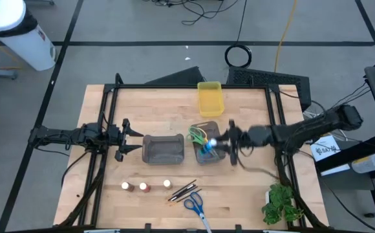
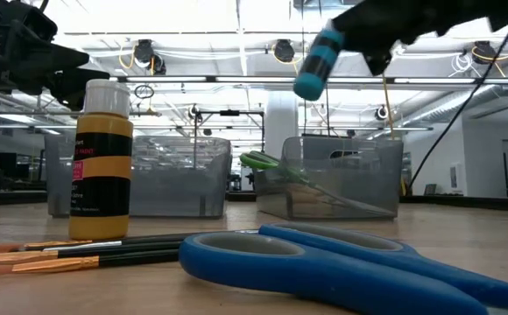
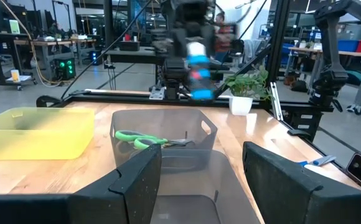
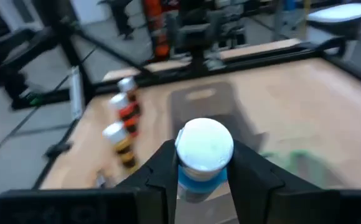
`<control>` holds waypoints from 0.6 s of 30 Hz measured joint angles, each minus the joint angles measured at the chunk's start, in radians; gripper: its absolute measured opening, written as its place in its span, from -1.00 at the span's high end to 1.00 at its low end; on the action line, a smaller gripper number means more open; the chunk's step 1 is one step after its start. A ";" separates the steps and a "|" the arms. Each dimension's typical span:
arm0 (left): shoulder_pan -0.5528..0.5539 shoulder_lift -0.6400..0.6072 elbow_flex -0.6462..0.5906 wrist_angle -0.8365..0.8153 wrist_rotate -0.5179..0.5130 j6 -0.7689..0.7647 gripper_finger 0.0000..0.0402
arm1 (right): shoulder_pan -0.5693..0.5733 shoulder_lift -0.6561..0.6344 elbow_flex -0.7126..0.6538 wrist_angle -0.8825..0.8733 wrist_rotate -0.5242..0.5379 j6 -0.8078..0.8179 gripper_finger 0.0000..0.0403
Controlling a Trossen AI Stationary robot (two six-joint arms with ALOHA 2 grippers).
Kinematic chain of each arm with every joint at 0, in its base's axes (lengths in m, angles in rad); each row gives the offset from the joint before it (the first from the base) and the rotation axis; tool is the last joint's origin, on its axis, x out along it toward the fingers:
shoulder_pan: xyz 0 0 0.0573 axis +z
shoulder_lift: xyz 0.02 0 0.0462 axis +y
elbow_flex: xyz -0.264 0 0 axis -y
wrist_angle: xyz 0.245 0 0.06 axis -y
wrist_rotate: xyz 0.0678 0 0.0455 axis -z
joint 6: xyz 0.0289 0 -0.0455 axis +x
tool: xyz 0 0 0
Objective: Pick & Place Paint Supplies
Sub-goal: Put the blue paint bottle into the yellow bin
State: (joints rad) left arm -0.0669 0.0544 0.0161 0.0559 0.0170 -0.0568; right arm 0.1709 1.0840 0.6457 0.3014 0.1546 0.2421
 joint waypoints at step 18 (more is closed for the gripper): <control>0.000 0.000 0.000 0.000 0.000 0.000 -0.18 | -0.889 0.445 0.528 -0.354 -0.562 -0.233 0.51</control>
State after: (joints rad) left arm -0.0669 0.0540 0.0160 0.0557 0.0174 -0.0566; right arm -0.7183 1.5290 1.1740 -0.0521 -0.4079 0.0087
